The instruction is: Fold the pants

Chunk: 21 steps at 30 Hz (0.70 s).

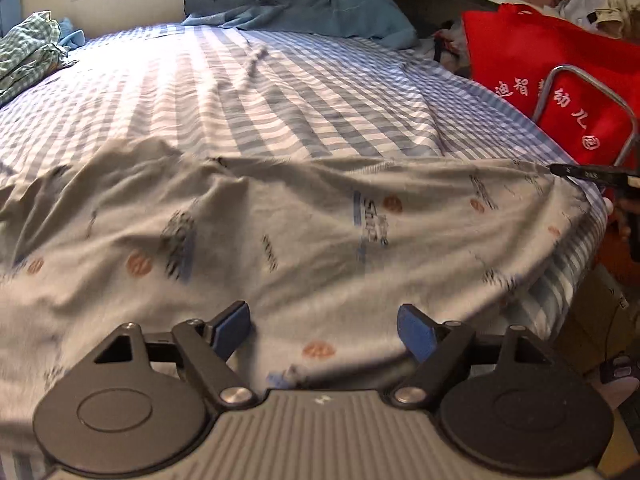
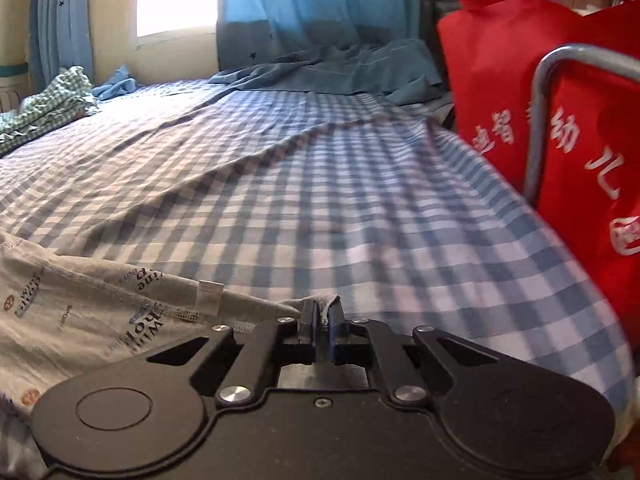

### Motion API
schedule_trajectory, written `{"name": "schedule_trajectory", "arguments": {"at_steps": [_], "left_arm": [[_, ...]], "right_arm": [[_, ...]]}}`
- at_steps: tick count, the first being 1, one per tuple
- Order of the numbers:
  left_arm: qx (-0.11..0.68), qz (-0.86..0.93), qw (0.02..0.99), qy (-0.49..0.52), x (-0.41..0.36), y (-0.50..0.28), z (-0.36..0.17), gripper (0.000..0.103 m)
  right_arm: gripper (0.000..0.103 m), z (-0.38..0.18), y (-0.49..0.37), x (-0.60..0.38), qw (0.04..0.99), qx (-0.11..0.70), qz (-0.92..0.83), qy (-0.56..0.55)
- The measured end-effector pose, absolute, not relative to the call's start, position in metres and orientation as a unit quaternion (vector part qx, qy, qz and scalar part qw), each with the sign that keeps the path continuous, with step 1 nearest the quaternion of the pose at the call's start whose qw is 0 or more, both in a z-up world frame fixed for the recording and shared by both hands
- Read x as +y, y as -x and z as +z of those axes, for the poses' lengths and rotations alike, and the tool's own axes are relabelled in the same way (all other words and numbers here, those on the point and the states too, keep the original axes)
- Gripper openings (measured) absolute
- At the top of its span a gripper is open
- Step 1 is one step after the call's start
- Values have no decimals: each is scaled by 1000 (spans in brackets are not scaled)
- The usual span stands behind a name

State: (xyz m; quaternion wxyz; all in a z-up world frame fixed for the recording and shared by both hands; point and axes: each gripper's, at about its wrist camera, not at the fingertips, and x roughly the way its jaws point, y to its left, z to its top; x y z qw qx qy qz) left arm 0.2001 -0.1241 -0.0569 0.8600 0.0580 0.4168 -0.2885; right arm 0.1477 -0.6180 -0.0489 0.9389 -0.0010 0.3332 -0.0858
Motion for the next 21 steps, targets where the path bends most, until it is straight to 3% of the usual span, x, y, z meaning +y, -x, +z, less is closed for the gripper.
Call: {"name": "schedule_trajectory", "arguments": {"at_steps": [3,5,6,7,8,10,11,13,16,18,19,21], "left_arm": [[412,-287,863,-61,-119,-192,-57,85],[419,-288,859,-51,-117,-194,-50,85],[422,-289,858,-40,-117,-196,-46,85],[421,-290,859,-29,-117,-199,-41,85],[414,-292,862,-25,-120,-202,-36,87],[384,-299,873,-28,-134,-206,-29,93],[370,-298,879,-30,-143,-209,-29,98],[364,-288,885,-32,-161,-214,-37,99],[390,-253,882,-76,-183,-218,-61,97],[365,-248,890,-113,-185,-205,-69,98],[360,-243,892,-124,-184,-199,-68,99],[370,-238,890,-121,-182,-193,-64,102]], "right_arm": [[5,-58,-152,-622,936,346,-73,-5],[11,-66,-155,-614,930,359,-73,27],[16,-64,-153,-610,931,354,-82,42],[31,-61,-150,-610,931,348,-100,43],[38,-55,-144,-608,933,337,-117,40],[41,-43,-129,-597,941,311,-127,50],[52,-38,-120,-589,944,301,-124,54],[70,-37,-105,-572,952,288,-96,44],[72,-57,-94,-554,945,305,-96,66],[72,-75,-88,-557,935,320,-126,86],[78,-78,-81,-566,940,306,-137,70],[81,-75,-70,-586,937,299,-178,20]]}}
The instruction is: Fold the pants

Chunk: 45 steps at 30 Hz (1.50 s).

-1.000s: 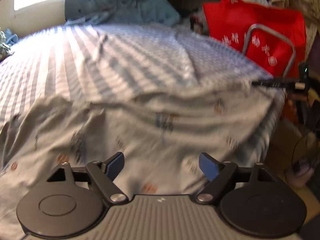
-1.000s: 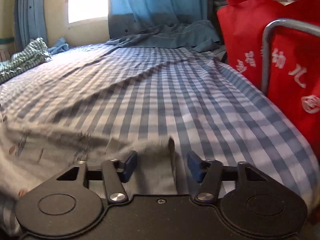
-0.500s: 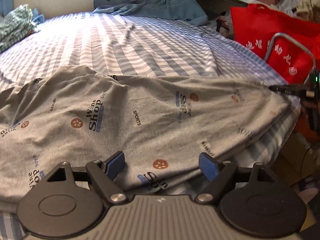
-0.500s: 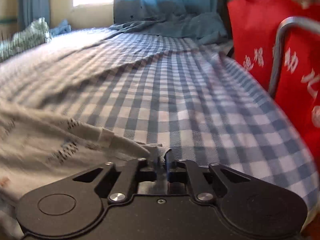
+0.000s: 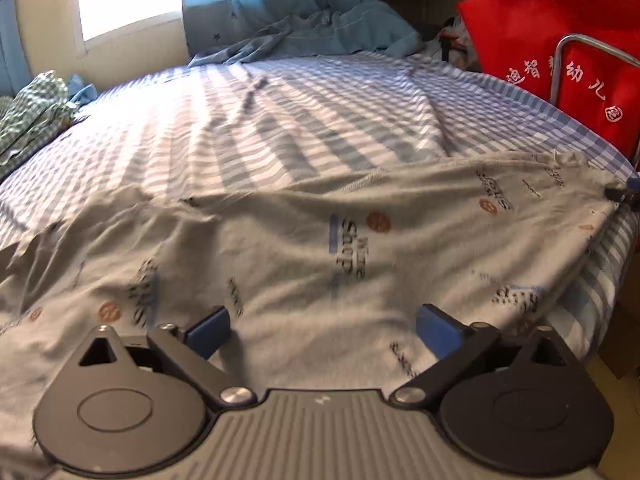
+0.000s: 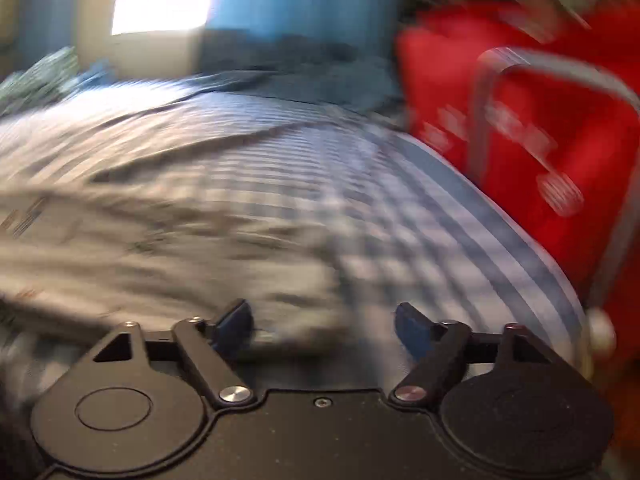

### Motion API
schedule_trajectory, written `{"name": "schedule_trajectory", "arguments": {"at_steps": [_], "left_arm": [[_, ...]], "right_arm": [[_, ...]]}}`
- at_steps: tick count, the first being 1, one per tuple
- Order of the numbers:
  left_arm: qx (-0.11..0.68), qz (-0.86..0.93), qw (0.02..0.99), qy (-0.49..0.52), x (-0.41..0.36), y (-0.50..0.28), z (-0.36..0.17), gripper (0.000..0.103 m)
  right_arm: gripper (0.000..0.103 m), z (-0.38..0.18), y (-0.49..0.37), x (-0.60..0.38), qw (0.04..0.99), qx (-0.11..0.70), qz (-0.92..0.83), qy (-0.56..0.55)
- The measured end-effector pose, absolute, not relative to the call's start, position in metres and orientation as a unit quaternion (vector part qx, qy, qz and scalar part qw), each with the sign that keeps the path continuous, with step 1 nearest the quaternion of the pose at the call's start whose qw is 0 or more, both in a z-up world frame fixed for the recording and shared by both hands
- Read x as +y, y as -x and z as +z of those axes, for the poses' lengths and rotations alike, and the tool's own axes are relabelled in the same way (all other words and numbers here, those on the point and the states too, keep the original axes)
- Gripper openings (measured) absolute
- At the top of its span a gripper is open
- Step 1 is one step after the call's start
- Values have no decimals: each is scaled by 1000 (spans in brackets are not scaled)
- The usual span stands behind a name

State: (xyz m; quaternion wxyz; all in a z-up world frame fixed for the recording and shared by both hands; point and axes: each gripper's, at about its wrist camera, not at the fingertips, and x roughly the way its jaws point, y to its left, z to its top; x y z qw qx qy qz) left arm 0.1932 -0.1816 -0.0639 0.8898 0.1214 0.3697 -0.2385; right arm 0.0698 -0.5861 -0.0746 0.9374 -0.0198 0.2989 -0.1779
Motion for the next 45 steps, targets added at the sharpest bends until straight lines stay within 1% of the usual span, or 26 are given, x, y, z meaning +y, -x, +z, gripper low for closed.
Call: {"name": "schedule_trajectory", "arguments": {"at_steps": [2,4,10,13,16,18,21,24,27,29,32,34,35,37,38,39,41,42,45], "left_arm": [[374,-247,888,-97,-186,-195,-53,102],[356,-268,892,-82,-200,-200,-43,102],[289,-355,884,-95,-310,-222,-33,103],[287,-374,875,-108,-367,-234,-40,103],[274,-381,874,-127,-407,-234,-51,103],[268,-374,878,-134,-421,-233,-64,103],[291,-357,875,-149,-436,-237,-87,103],[298,-356,877,-127,-428,-241,-88,103],[293,-357,881,-104,-419,-240,-80,103],[279,-372,881,-83,-412,-235,-74,103],[259,-371,886,-102,-414,-230,-76,103],[274,-369,881,-114,-414,-233,-78,100],[279,-367,882,-98,-407,-234,-71,94],[269,-372,887,-53,-380,-232,-52,96],[260,-367,892,-41,-364,-230,-42,102],[247,-357,900,-35,-344,-227,-34,103],[229,-321,918,-44,-298,-224,-23,103],[228,-299,925,-51,-275,-225,-22,103],[243,-204,944,-85,-202,-239,-35,103]], "right_arm": [[81,-67,-58,-595,938,284,-199,-5],[80,-62,-48,-594,942,272,-191,-42],[79,-66,-31,-593,939,247,-135,-198],[79,-69,-29,-592,935,235,-138,-228],[79,-71,-29,-590,932,227,-141,-246],[78,-74,-30,-589,930,225,-145,-252],[75,-77,-34,-590,928,224,-158,-254],[71,-79,-35,-588,928,224,-173,-244],[60,-79,-36,-589,925,220,-187,-246],[46,-79,-34,-592,922,209,-181,-272],[46,-82,-34,-590,919,208,-169,-291],[44,-82,-34,-587,920,206,-179,-282],[45,-79,-33,-584,919,204,-197,-272],[46,-69,-31,-571,927,196,-234,-219],[47,-63,-31,-564,933,189,-235,-195],[50,-56,-32,-554,942,182,-222,-174],[72,-46,-44,-533,957,181,-181,-134],[74,-44,-57,-518,964,188,-153,-113],[73,-44,-104,-471,971,213,-59,-88]]}}
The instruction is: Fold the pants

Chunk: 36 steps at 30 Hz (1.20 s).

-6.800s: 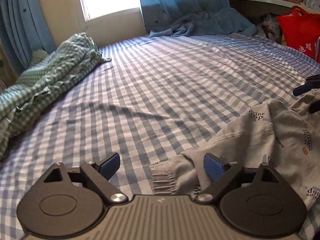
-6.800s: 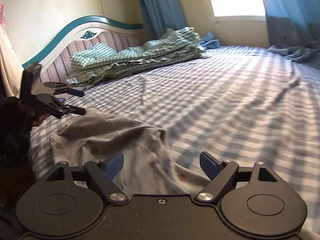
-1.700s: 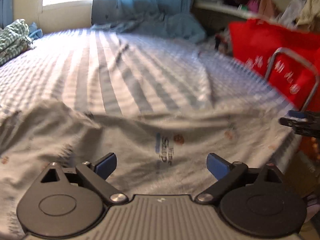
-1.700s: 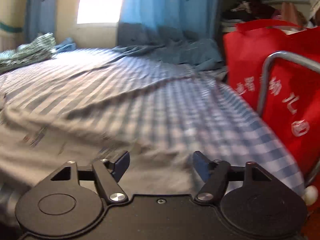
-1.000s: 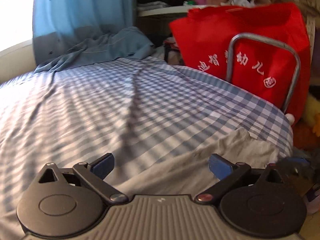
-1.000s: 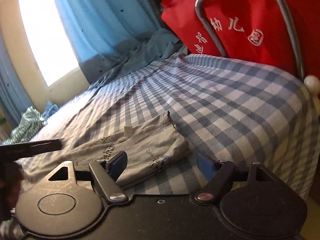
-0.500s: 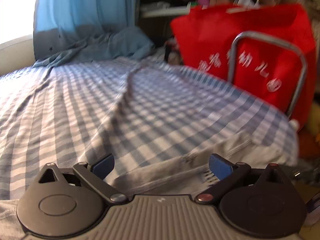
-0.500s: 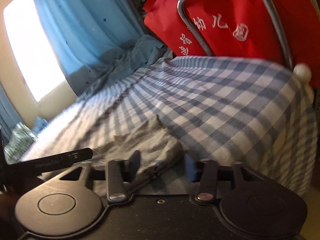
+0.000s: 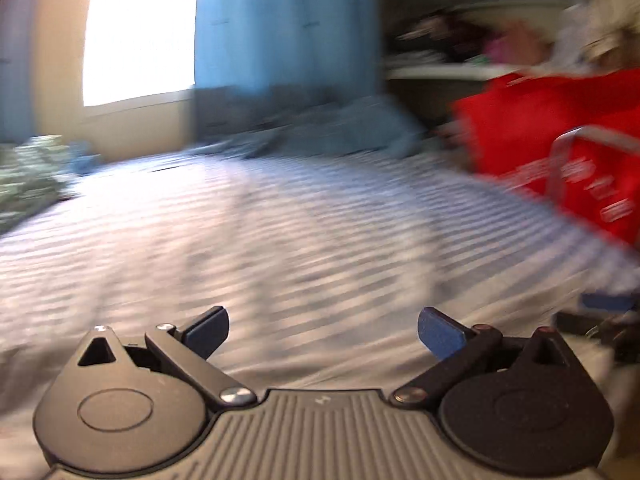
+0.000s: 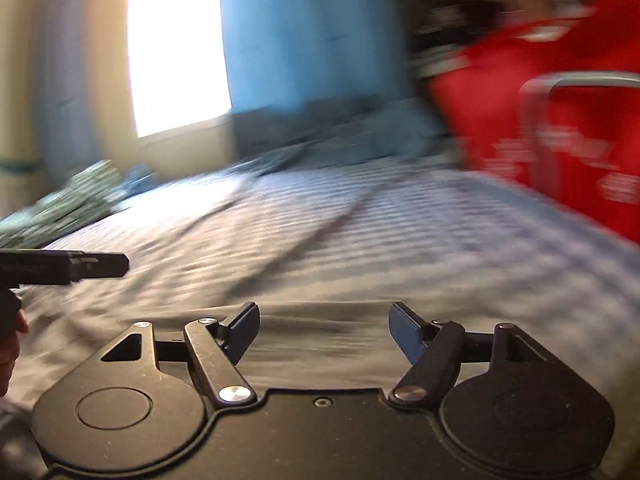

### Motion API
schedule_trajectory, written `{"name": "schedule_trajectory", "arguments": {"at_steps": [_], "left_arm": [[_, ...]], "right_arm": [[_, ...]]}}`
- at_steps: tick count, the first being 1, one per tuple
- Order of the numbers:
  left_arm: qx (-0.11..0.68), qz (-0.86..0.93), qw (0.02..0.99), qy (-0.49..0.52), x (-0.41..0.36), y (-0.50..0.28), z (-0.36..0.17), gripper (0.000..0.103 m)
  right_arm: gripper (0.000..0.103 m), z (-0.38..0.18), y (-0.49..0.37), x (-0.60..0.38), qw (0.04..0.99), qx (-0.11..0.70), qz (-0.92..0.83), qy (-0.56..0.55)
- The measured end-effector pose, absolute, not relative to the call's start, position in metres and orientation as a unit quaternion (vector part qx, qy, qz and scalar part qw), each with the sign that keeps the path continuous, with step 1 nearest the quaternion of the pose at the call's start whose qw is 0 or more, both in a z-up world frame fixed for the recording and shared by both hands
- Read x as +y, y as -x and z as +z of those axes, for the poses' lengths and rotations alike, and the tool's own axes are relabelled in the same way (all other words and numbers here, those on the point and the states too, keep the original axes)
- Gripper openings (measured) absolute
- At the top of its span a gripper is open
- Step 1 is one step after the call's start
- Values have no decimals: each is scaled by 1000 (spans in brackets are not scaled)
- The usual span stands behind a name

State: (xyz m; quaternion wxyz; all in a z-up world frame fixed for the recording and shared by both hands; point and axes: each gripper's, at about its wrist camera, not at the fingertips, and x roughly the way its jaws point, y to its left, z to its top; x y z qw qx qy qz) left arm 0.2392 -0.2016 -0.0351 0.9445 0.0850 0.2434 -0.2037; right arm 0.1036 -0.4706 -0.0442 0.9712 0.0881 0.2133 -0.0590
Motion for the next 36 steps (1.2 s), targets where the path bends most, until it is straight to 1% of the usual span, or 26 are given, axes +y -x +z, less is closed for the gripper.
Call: {"name": "schedule_trajectory", "arguments": {"at_steps": [2,4,5,7,8,11,13,15,17,18,21,23,26,30,33,36], "left_arm": [[266,-130,950,-103,-155,-254,-51,103],[290,-61,948,-117,-112,-269,-68,103],[307,-39,945,-110,-91,-274,-74,103],[331,-35,942,-48,-54,-280,-72,103],[337,-31,940,-39,-42,-280,-70,103],[323,-39,942,-78,-25,-268,-67,103],[319,-17,942,-102,-30,-257,-59,103],[289,-28,950,-115,-45,-242,-48,103],[259,-67,958,-105,-70,-236,-34,103],[257,-86,958,-92,-84,-236,-30,103],[263,-185,946,-49,-138,-237,-23,103],[266,-247,931,-47,-186,-239,-21,103],[257,-343,901,-62,-263,-239,-24,103],[256,-428,862,-85,-358,-237,-35,103],[264,-462,840,-110,-414,-243,-50,103],[246,-466,833,-168,-453,-241,-70,103]], "right_arm": [[71,-51,-136,-442,967,242,-11,-74],[68,-64,-158,-427,963,266,-13,-39],[66,-70,-162,-430,960,275,-37,-27],[66,-78,-157,-453,959,271,-72,-27],[66,-78,-152,-466,959,268,-91,-28],[69,-75,-130,-509,946,262,-191,-9],[68,-73,-107,-544,943,258,-209,-37],[69,-69,-87,-559,942,247,-221,-56],[78,-68,-65,-567,943,233,-224,-81],[79,-70,-57,-569,943,229,-222,-99],[79,-76,-36,-567,936,228,-216,-157],[80,-81,-27,-567,933,225,-205,-193],[80,-83,-23,-561,934,207,-188,-224],[80,-81,-22,-563,929,196,-168,-265],[79,-81,-24,-571,924,182,-164,-295],[76,-84,-27,-581,915,173,-162,-326]]}}
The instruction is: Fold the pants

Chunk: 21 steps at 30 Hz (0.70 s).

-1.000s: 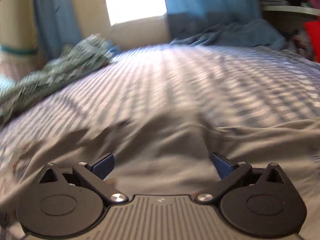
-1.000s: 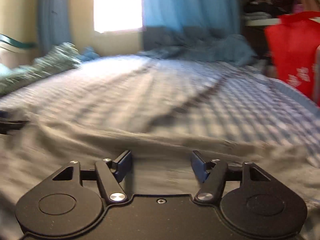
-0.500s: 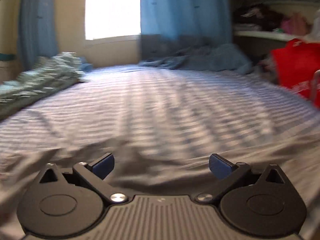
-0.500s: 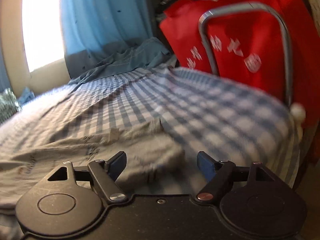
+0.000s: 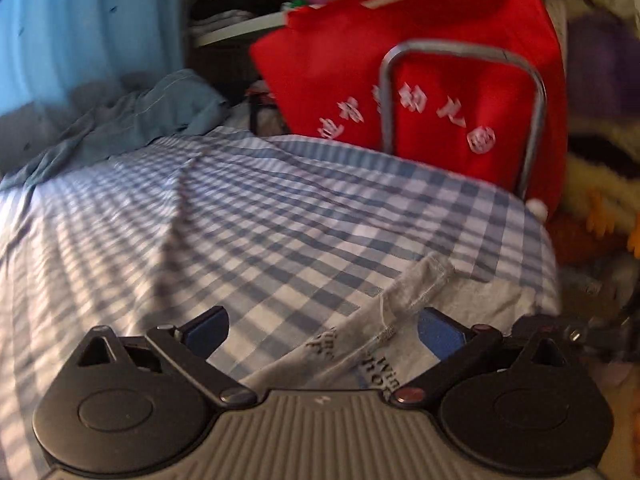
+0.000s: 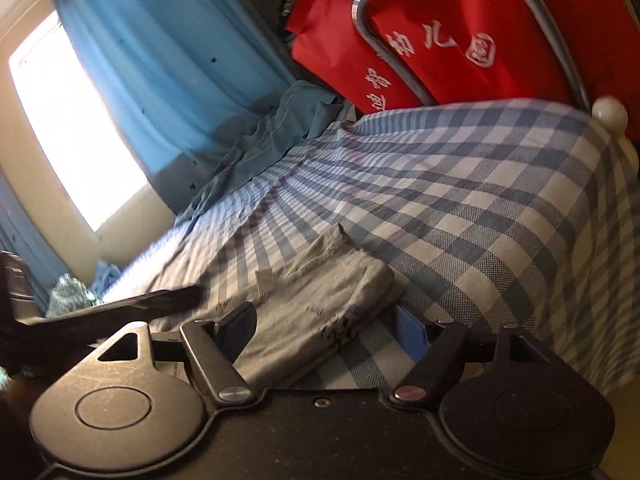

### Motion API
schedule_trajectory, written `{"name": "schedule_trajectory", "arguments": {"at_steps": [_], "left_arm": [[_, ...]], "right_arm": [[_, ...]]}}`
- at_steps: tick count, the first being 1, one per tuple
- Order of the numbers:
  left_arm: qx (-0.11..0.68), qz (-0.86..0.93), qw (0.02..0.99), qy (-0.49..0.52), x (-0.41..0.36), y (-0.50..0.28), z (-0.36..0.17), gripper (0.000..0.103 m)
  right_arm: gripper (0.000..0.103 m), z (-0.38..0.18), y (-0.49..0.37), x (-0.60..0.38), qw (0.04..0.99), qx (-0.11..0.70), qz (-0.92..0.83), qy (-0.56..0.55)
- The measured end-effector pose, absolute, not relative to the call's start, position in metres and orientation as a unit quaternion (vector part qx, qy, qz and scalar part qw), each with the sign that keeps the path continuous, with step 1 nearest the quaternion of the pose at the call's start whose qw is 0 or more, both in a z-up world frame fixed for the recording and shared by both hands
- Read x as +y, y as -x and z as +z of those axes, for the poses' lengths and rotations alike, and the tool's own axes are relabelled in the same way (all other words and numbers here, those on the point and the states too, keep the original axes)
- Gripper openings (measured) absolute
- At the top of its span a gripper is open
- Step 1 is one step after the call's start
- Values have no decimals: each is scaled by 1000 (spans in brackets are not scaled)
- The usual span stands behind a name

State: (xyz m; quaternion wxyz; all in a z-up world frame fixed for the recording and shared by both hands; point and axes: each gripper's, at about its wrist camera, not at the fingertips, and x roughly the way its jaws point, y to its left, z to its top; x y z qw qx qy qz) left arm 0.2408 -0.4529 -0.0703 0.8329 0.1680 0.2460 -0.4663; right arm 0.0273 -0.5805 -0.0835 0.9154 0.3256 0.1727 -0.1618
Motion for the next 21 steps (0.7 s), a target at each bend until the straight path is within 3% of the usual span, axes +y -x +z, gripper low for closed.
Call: {"name": "schedule_trajectory", "arguments": {"at_steps": [5,12,13,16,21], "left_arm": [[283,-461,822,-180,-471,-248,-96,103],[311,-451,824,-148,-462,-263,-96,103],[310,-450,824,-149,-462,-263,-96,103],[313,-447,825,-146,-461,-264,-91,103],[333,-451,821,-109,-450,-268,-77,103]], "right_arm": [[56,-90,-25,-590,896,157,-167,-380],[49,-97,-26,-592,889,141,-166,-403],[45,-97,-28,-592,889,139,-170,-402],[17,-96,-33,-587,891,152,-204,-375],[4,-88,-37,-577,908,162,-208,-325]]}}
